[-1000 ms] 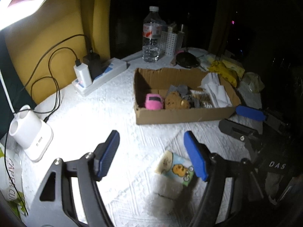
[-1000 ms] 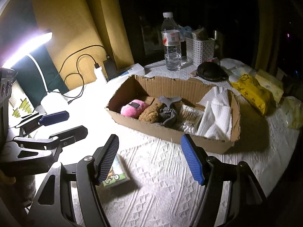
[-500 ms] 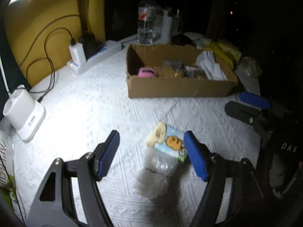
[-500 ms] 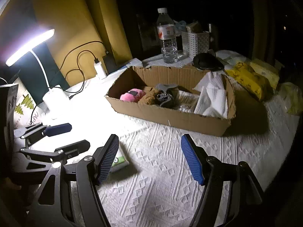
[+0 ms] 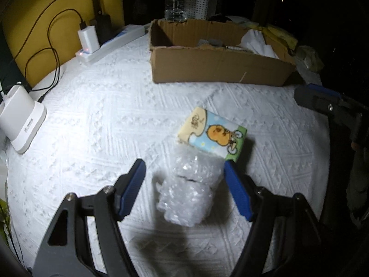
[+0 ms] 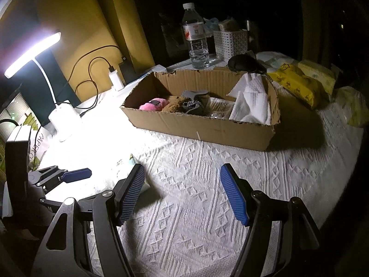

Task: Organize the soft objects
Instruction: 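Move both tools back toward the bubble wrap and cartoon tissue pack, then grasp the bubble wrap with the left tool while the right tool grasps the tissue pack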

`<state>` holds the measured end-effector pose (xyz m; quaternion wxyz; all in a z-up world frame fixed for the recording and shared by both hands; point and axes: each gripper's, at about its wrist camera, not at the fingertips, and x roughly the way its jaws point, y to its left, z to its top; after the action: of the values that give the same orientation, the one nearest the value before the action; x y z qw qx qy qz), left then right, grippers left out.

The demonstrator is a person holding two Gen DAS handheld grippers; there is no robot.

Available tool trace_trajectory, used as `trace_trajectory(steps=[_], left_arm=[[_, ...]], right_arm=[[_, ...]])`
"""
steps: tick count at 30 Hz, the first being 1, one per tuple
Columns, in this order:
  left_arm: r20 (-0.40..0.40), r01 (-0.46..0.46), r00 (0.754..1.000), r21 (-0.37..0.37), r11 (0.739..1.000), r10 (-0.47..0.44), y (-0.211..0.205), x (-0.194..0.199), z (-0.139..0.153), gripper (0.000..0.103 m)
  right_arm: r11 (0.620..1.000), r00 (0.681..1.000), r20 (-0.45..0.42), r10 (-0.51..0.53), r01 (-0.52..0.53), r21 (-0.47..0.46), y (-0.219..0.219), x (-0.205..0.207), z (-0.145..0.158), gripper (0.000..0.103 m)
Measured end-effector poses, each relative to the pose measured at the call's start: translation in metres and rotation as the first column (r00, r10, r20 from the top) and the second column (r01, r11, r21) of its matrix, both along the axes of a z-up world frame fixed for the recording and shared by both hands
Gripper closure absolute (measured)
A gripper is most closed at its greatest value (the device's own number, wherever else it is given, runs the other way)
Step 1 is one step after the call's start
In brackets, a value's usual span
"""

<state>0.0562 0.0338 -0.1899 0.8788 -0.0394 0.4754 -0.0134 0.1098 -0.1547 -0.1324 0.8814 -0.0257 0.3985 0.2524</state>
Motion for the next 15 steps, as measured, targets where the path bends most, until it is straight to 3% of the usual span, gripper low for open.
trace_trajectory(steps=[2, 5, 7, 15], left_arm=[[0.002, 0.015, 1.000, 0.000, 1.000, -0.015, -0.001, -0.001, 0.000, 0.033], [-0.016, 0.032, 0.999, 0.002, 0.999, -0.032, -0.002, 0.000, -0.004, 0.051], [-0.022, 0.034, 0.999, -0.008, 0.999, -0.034, 0.000, -0.002, -0.008, 0.057], [0.031, 0.002, 1.000, -0.024, 1.000, -0.001, 0.016, -0.011, 0.005, 0.060]], right_arm=[[1.000, 1.000, 0.000, 0.002, -0.002, 0.000, 0.001, 0.000, 0.000, 0.032], [1.000, 1.000, -0.002, 0.009, -0.009, -0.005, 0.005, -0.001, -0.002, 0.032], [1.000, 1.000, -0.004, 0.013, -0.013, -0.009, 0.009, 0.000, -0.003, 0.032], [0.998, 0.998, -0.038, 0.057, -0.058, -0.022, 0.030, -0.001, -0.014, 0.032]])
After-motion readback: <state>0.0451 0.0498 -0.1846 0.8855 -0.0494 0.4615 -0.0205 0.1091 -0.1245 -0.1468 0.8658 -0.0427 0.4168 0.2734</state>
